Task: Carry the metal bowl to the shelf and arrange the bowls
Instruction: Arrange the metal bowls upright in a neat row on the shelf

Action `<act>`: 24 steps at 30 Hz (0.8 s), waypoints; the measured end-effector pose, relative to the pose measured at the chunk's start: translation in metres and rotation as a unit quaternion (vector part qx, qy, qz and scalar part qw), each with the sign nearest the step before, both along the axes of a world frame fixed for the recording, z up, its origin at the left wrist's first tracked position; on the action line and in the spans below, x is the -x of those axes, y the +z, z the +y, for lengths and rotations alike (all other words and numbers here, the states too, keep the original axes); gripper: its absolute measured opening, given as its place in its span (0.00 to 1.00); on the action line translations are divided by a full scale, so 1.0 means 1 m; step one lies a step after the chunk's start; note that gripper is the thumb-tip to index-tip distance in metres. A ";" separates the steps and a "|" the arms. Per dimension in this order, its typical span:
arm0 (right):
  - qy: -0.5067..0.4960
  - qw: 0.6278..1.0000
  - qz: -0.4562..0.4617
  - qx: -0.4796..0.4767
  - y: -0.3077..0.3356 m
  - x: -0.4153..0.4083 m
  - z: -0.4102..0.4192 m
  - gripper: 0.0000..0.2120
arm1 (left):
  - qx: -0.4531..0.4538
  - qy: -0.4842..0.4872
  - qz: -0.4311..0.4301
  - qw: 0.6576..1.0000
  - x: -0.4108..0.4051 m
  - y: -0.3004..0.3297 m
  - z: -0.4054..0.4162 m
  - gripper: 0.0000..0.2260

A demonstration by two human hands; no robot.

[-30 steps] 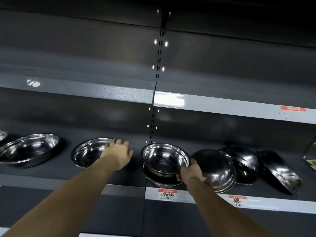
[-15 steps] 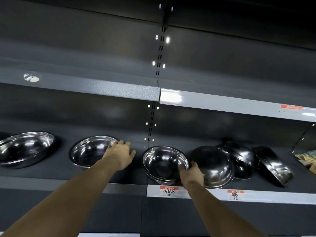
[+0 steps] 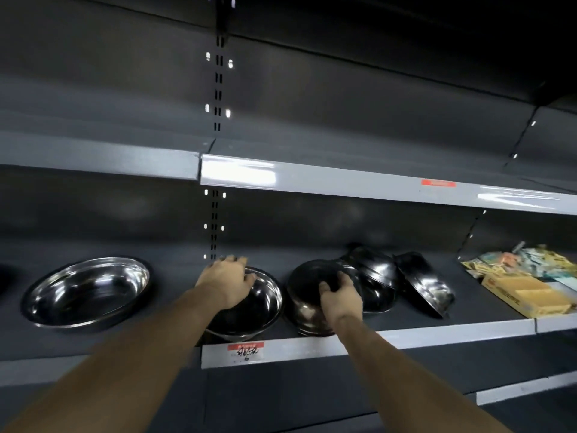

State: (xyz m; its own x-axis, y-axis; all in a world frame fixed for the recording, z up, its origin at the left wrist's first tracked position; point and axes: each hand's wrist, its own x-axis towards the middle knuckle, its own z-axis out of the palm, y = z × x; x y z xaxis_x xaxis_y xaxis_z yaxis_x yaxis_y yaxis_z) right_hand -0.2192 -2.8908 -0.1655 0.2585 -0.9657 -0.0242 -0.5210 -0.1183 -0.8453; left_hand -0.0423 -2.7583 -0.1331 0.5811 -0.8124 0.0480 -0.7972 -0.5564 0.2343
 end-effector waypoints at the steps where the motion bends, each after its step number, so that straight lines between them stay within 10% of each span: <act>1: 0.001 1.000 -0.005 0.004 0.002 0.006 -0.006 0.27 | 0.002 -0.002 0.002 1.000 0.007 0.001 -0.009 0.24; 24: 0.039 0.997 -0.052 -0.027 -0.017 0.044 -0.075 0.17 | -0.032 -0.027 0.023 0.999 0.048 -0.034 -0.107 0.25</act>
